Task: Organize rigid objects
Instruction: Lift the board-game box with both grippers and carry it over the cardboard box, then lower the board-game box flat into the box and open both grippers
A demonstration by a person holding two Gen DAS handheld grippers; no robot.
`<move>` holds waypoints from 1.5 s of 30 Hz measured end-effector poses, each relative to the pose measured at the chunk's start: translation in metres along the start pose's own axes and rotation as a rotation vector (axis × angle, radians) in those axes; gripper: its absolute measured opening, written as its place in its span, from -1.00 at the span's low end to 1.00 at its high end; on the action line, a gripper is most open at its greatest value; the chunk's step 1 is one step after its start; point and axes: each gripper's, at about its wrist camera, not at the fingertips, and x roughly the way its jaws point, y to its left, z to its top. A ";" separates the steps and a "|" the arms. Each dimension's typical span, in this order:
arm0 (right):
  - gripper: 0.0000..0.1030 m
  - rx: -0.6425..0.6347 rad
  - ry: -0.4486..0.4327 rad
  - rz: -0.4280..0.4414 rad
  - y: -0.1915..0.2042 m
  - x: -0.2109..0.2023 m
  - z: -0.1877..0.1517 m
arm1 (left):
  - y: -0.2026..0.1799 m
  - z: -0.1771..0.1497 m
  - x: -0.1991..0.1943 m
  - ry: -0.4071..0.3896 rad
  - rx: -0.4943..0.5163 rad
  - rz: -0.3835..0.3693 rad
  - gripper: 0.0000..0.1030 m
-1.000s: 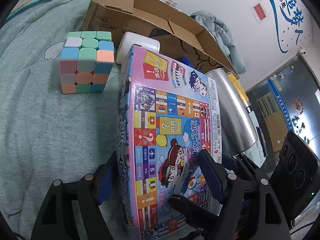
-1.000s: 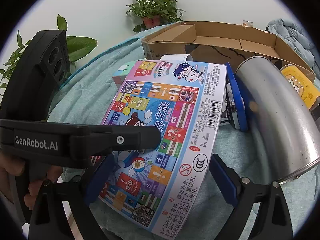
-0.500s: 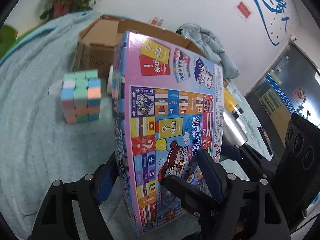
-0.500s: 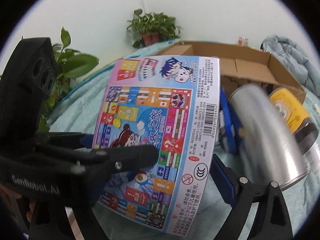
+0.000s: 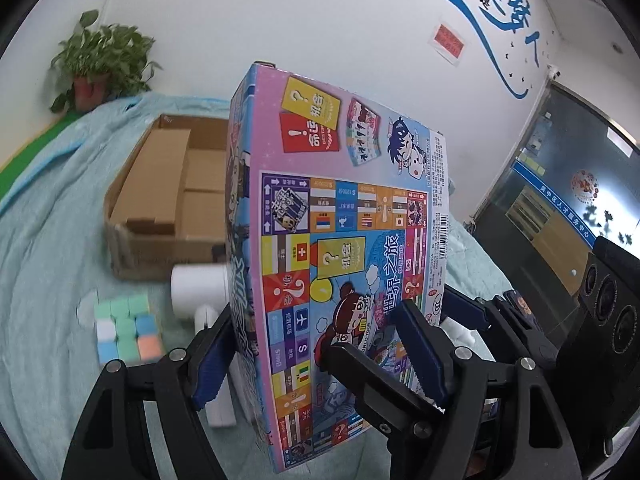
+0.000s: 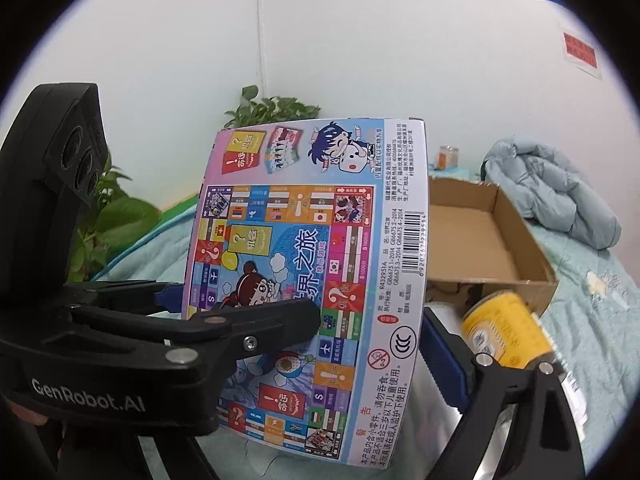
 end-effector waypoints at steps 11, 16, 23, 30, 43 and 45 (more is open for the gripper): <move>0.76 -0.014 -0.092 -0.043 -0.015 0.019 0.045 | -0.008 0.077 0.022 -0.065 0.063 0.011 0.46; 0.76 -0.017 -0.081 -0.022 -0.025 0.042 0.072 | 0.000 0.121 0.039 -0.066 0.072 0.042 0.46; 0.76 0.011 0.034 0.023 -0.050 0.090 0.097 | 0.014 0.173 0.089 0.001 0.093 0.084 0.46; 0.75 0.015 0.148 0.035 -0.061 0.131 0.101 | 0.043 0.187 0.141 0.057 0.040 0.096 0.44; 0.59 0.130 0.464 0.141 -0.075 0.206 0.072 | 0.104 0.158 0.195 0.163 -0.029 0.169 0.14; 0.54 0.137 0.499 0.146 -0.075 0.213 0.068 | 0.105 0.157 0.197 0.166 -0.015 0.208 0.08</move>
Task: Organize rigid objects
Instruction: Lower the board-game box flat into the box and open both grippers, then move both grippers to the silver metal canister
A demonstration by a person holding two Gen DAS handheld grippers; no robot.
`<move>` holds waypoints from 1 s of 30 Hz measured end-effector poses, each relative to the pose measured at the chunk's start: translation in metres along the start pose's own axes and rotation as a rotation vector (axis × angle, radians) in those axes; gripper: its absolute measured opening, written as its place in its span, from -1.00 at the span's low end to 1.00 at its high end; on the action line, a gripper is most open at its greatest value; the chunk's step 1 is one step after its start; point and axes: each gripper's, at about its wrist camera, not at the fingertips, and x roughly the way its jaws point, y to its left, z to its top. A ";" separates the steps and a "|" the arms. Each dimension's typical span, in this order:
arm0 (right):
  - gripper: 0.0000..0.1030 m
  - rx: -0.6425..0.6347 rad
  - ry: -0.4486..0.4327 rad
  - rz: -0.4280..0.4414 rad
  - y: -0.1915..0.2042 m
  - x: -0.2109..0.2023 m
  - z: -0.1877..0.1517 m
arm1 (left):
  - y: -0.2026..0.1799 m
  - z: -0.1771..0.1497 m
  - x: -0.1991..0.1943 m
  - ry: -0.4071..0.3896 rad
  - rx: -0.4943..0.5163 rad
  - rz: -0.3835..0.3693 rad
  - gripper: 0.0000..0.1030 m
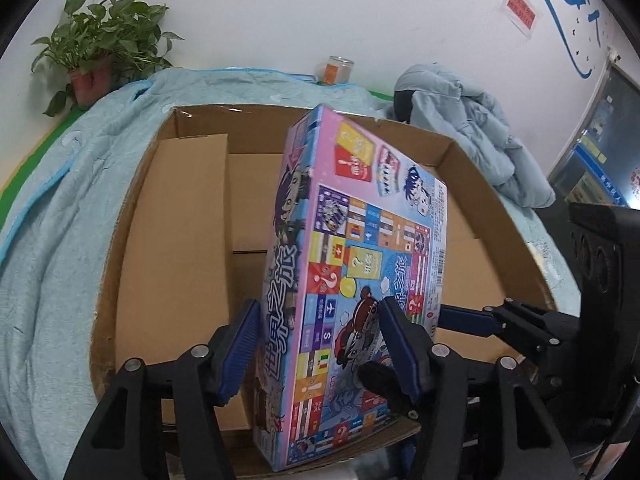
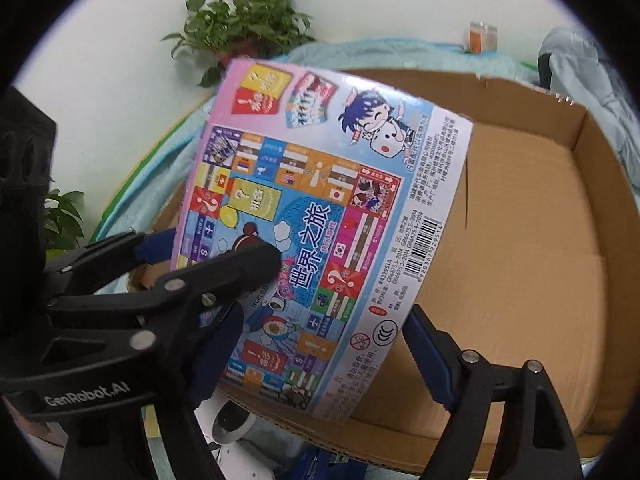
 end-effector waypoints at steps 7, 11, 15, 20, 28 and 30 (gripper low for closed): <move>0.21 -0.019 0.097 -0.057 -0.003 0.023 0.007 | 0.004 -0.018 -0.003 0.018 -0.001 -0.012 -0.17; 0.13 -0.075 0.110 -0.098 0.007 0.023 0.010 | 0.005 -0.037 -0.026 -0.040 -0.014 -0.017 -0.18; 0.13 -0.030 0.082 -0.049 0.001 0.013 0.011 | 0.011 -0.056 -0.060 -0.133 -0.048 -0.030 -0.11; 0.69 -0.071 -0.115 -0.205 0.002 -0.038 -0.009 | 0.007 -0.079 -0.101 -0.300 -0.048 0.148 0.98; 0.78 -0.063 -0.313 -0.309 -0.005 -0.110 -0.081 | -0.013 -0.114 -0.134 -0.383 -0.012 0.202 0.37; 0.71 -0.058 -0.364 -0.311 -0.003 -0.121 -0.096 | -0.025 -0.118 -0.134 -0.340 0.025 0.198 -0.49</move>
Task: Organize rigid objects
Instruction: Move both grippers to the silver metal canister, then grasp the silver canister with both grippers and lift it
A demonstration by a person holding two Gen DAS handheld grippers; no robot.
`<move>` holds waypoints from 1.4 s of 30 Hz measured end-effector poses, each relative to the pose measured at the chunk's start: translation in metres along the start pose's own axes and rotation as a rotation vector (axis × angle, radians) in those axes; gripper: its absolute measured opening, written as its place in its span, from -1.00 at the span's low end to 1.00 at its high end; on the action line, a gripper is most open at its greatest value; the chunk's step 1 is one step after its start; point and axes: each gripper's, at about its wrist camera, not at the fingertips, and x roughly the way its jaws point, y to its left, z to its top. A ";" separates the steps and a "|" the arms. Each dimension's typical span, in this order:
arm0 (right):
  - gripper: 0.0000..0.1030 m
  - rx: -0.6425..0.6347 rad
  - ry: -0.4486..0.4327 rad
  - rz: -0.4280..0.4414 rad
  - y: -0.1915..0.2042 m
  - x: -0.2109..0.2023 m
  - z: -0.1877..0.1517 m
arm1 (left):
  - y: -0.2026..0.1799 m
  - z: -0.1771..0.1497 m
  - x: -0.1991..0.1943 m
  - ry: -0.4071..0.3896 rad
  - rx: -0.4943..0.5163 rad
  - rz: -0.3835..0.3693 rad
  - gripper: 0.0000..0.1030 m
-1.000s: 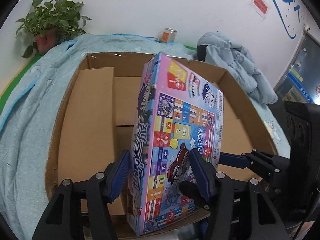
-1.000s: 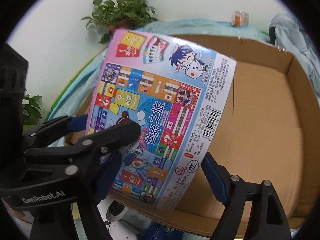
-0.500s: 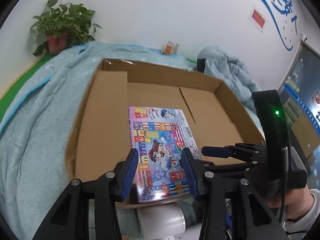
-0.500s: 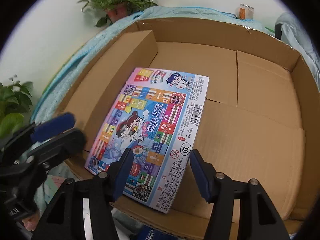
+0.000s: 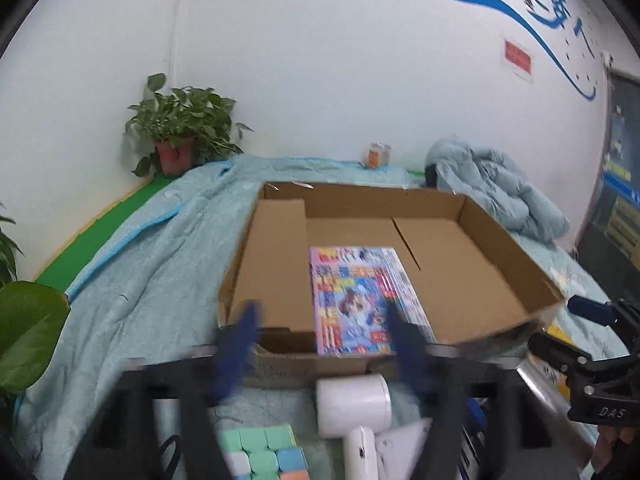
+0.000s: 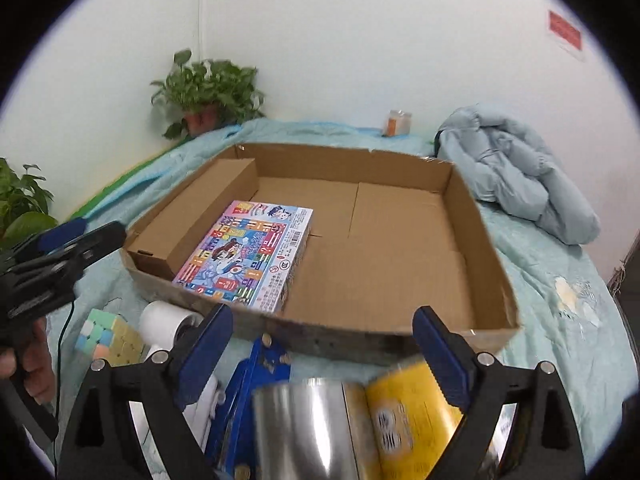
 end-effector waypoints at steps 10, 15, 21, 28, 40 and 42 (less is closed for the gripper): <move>0.99 0.020 -0.121 -0.030 -0.004 -0.047 -0.036 | -0.043 -0.028 -0.053 -0.049 0.020 -0.007 0.99; 0.99 0.050 -0.088 -0.016 -0.010 -0.051 -0.043 | -0.047 -0.035 -0.065 -0.004 -0.022 -0.050 0.99; 0.99 0.027 -0.075 0.013 -0.003 -0.058 -0.053 | -0.052 -0.047 -0.082 -0.001 0.000 -0.054 0.99; 0.99 0.019 -0.067 0.025 -0.001 -0.064 -0.058 | -0.051 -0.052 -0.090 0.036 -0.009 -0.096 0.99; 0.96 0.186 0.033 0.247 -0.060 -0.058 -0.084 | -0.039 -0.081 -0.048 0.292 -0.134 -0.309 0.98; 0.91 0.191 0.082 0.245 -0.067 -0.052 -0.090 | -0.051 -0.086 -0.046 0.307 -0.103 -0.344 0.98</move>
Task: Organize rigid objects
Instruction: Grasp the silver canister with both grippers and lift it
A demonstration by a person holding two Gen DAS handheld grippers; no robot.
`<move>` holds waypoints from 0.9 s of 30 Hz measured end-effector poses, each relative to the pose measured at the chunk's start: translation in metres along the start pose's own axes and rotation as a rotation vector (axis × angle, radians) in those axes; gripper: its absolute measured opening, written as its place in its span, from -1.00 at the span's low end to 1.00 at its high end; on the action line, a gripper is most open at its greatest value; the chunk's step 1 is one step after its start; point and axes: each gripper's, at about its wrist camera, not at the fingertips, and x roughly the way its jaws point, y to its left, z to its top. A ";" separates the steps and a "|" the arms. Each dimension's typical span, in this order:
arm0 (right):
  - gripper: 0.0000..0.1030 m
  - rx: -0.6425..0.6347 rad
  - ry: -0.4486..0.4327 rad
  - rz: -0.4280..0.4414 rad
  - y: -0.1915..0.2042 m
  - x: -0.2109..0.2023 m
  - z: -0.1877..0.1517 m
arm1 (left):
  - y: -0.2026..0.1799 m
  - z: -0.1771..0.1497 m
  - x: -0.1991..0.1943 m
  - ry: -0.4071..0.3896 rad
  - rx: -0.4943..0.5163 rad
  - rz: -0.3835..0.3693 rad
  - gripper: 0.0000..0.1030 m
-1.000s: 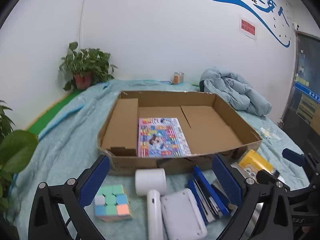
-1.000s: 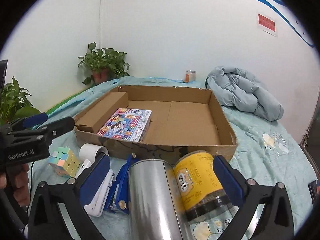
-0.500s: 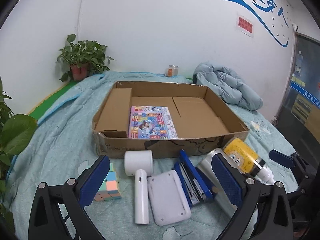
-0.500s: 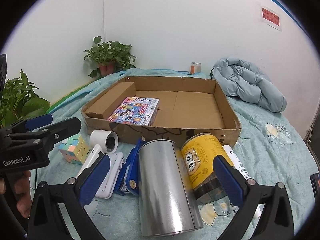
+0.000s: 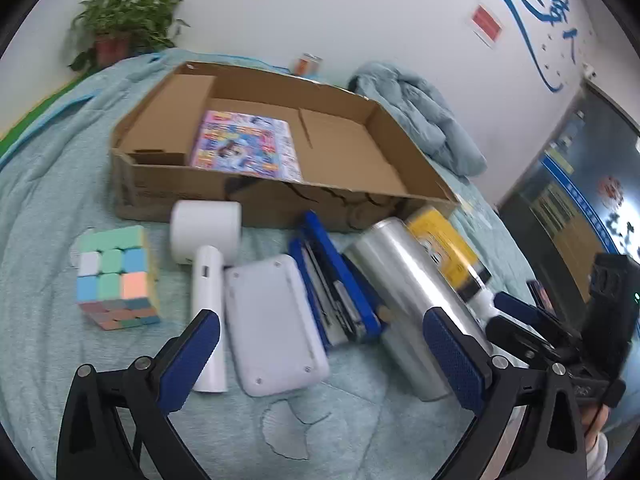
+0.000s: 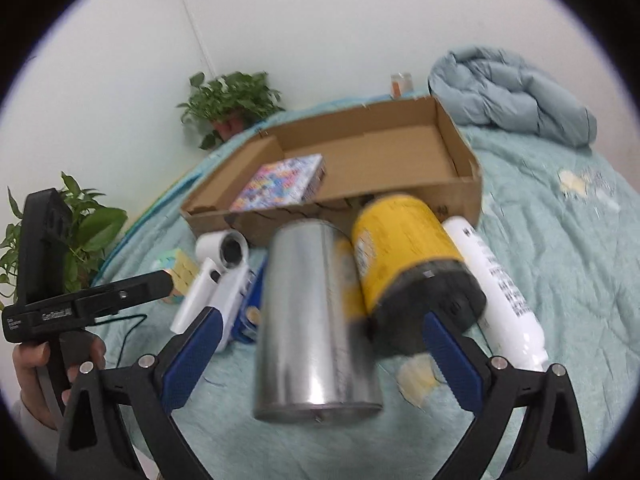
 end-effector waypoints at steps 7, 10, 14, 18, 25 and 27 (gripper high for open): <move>0.74 0.034 0.125 0.047 -0.007 0.022 -0.016 | -0.011 -0.011 0.017 0.049 0.027 -0.056 0.98; 0.56 0.080 0.173 0.114 -0.004 0.034 -0.020 | -0.009 -0.013 0.022 0.066 0.018 -0.069 0.98; 0.55 -0.022 0.196 0.034 0.014 0.028 -0.022 | -0.010 -0.015 0.025 0.089 -0.024 -0.125 0.98; 0.56 -0.013 0.265 0.002 0.022 0.009 -0.039 | -0.017 -0.027 0.030 0.128 -0.070 -0.224 0.95; 0.58 0.075 0.368 0.218 0.011 -0.013 -0.041 | -0.033 -0.047 0.051 0.217 -0.098 -0.312 0.94; 0.58 0.105 0.370 0.188 -0.003 -0.005 -0.033 | -0.035 -0.047 0.058 0.232 -0.113 -0.320 0.90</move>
